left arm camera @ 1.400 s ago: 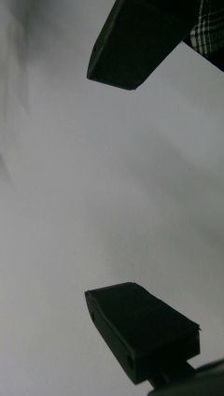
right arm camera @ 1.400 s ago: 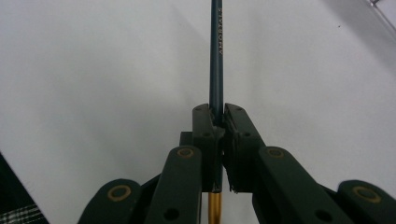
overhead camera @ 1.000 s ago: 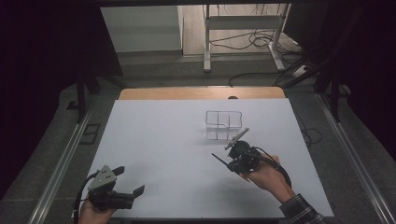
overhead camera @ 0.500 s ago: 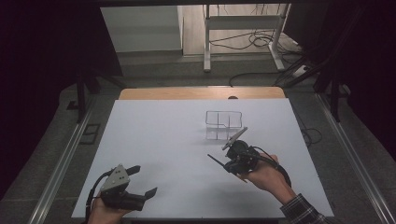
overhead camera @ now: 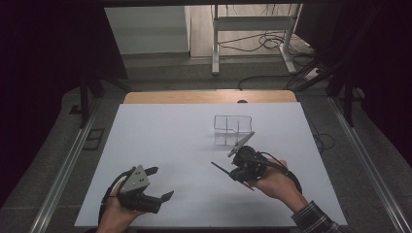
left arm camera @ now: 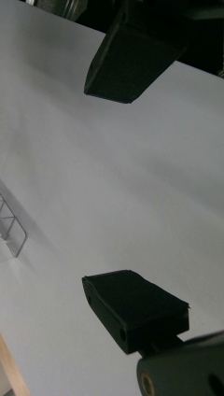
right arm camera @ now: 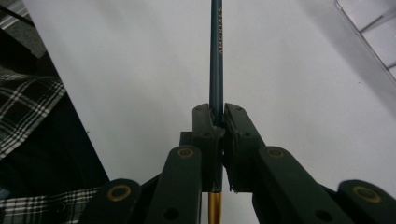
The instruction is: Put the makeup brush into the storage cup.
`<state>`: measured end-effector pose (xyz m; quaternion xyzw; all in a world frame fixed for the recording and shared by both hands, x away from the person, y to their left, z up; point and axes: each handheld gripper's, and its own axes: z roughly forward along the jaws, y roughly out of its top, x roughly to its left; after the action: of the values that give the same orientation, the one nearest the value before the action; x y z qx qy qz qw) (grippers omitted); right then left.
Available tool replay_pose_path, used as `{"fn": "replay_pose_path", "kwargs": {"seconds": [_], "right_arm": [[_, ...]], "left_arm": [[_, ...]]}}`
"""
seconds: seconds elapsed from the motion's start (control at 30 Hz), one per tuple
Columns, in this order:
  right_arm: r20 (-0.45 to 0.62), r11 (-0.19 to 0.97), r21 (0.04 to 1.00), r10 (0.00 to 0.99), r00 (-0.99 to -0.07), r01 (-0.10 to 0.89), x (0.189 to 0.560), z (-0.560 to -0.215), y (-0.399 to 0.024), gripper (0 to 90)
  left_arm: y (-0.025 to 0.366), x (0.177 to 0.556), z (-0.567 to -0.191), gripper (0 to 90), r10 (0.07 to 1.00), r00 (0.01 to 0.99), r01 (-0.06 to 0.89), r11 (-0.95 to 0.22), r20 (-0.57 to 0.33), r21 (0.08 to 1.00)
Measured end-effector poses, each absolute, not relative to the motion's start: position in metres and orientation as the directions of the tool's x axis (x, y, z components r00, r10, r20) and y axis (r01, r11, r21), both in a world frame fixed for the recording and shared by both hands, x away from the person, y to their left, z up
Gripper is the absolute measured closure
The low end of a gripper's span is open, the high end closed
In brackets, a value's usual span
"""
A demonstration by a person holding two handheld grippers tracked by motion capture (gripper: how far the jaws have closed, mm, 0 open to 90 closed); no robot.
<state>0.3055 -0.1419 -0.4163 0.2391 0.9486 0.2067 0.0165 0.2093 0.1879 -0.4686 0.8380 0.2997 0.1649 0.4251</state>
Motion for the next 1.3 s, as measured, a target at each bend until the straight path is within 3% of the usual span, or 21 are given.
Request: {"fn": "replay_pose_path", "kwargs": {"seconds": [0.73,1.3], "right_arm": [[0.114,0.820,0.399,0.401,-0.909,0.412,0.302,-0.407,-0.124,83.4],[0.156,0.839,0.386,0.350,-0.924,0.383,0.300,-0.407,-0.112,83.4]], "left_arm": [[0.144,0.243,-0.451,18.5,0.527,0.833,0.219,-0.593,0.168,0.775],[0.113,0.253,-0.454,29.0,0.423,0.878,0.131,-0.665,0.226,0.736]]}}
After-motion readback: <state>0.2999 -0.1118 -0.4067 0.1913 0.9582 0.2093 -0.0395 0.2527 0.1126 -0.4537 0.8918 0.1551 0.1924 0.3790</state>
